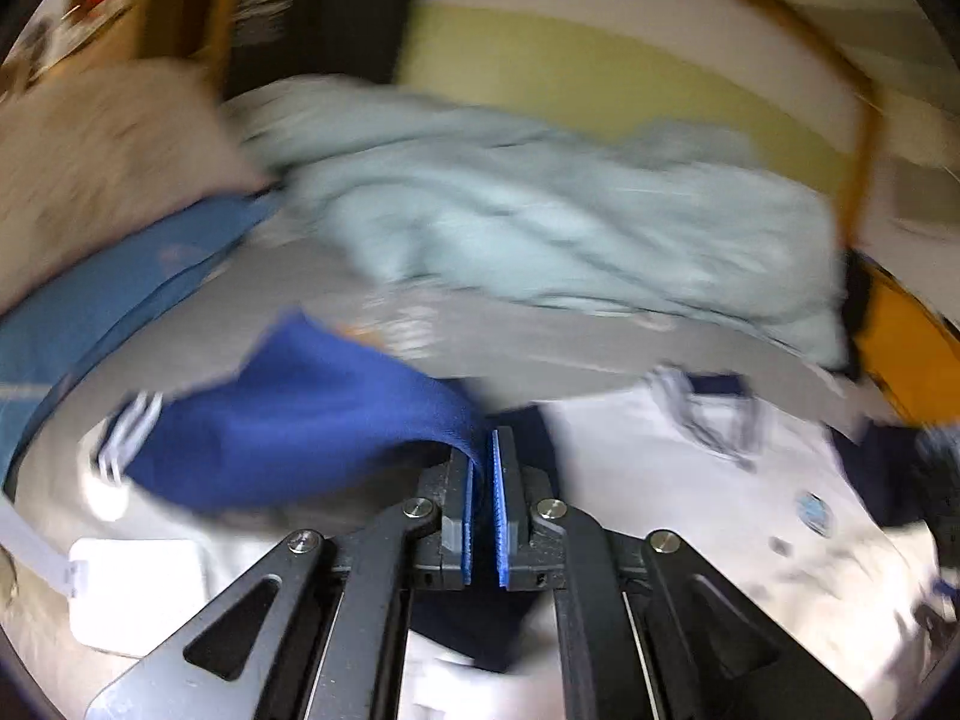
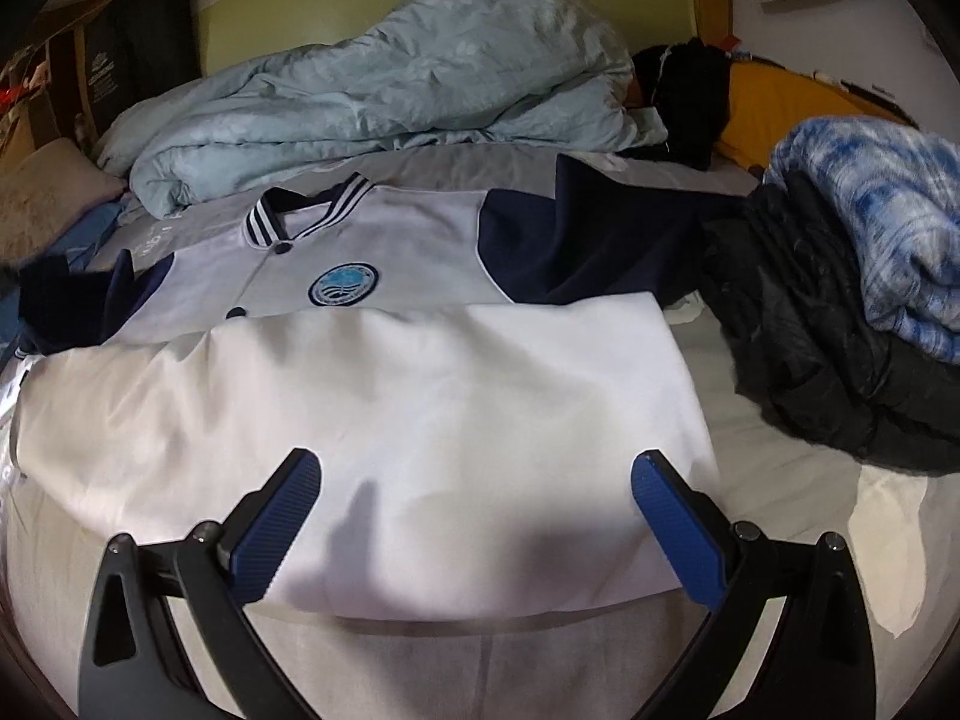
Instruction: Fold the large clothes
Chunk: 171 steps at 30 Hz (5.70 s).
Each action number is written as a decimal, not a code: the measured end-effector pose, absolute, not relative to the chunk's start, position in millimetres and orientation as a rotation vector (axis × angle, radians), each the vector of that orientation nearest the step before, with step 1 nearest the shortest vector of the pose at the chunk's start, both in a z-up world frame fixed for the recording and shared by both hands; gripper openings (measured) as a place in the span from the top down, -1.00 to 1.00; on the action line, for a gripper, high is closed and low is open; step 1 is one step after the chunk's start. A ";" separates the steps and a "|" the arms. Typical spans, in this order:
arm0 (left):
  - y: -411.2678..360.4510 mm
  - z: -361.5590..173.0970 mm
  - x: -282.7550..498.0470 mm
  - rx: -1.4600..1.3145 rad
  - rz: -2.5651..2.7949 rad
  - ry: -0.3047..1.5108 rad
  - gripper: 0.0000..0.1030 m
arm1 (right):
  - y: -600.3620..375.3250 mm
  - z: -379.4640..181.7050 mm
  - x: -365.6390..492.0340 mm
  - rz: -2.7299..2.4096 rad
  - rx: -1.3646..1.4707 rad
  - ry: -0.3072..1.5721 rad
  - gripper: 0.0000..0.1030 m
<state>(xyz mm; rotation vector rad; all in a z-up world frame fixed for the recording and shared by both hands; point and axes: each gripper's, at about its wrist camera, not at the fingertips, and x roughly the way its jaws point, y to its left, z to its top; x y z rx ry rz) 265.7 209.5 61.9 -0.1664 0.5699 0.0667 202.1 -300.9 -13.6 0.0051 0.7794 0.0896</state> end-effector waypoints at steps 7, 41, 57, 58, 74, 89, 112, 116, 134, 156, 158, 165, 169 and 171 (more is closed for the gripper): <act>115.4 19.7 240.1 -0.202 -0.145 0.752 0.77 | -305.2 -4.7 196.2 0.106 0.034 0.760 -1.00; 307.5 -47.8 257.6 -0.683 0.200 0.848 -0.43 | -309.3 -10.3 197.0 0.105 0.082 0.806 -1.00; 189.2 57.7 220.5 -0.491 -0.160 0.540 0.96 | -303.2 -6.4 194.1 0.132 0.065 0.798 -1.00; 167.5 62.0 212.9 -0.462 -0.216 0.546 0.96 | -302.8 -5.3 193.4 0.132 0.065 0.795 -1.00; -60.3 -20.7 134.4 0.054 -0.546 0.897 0.13 | -313.8 8.7 185.1 0.092 0.084 0.753 -1.00; 31.0 53.9 130.6 -0.091 -0.265 0.687 -0.37 | -284.2 6.2 167.1 0.130 -0.018 0.713 -1.00; 143.6 82.7 137.8 -0.206 0.015 0.570 -0.99 | -74.2 -2.1 105.4 0.530 -0.100 0.724 0.43; 155.2 85.1 136.0 -0.246 0.036 0.559 -0.99 | -55.7 -15.4 113.0 0.527 -0.096 0.758 0.29; 172.7 85.1 133.5 -0.276 0.092 0.527 -0.99 | -65.3 -30.8 151.3 0.243 -0.363 0.711 0.87; 145.2 48.2 165.1 -0.170 0.130 0.632 -0.99 | -261.8 -19.2 285.8 -0.200 -0.193 0.727 0.93; 140.1 43.2 169.4 -0.150 0.132 0.646 -0.99 | -253.3 -12.6 299.3 -0.190 -0.231 0.710 0.93; 117.3 10.6 180.9 -0.106 0.060 0.775 -0.99 | -229.9 65.3 306.9 -0.100 -0.245 0.516 0.93; 96.5 -2.0 186.3 -0.046 0.051 0.791 -0.99 | -244.1 102.4 290.7 -0.031 -0.154 0.353 0.93; 89.2 -8.9 192.4 -0.022 0.049 0.805 -0.99 | -247.6 82.9 309.1 -0.073 -0.182 0.415 0.93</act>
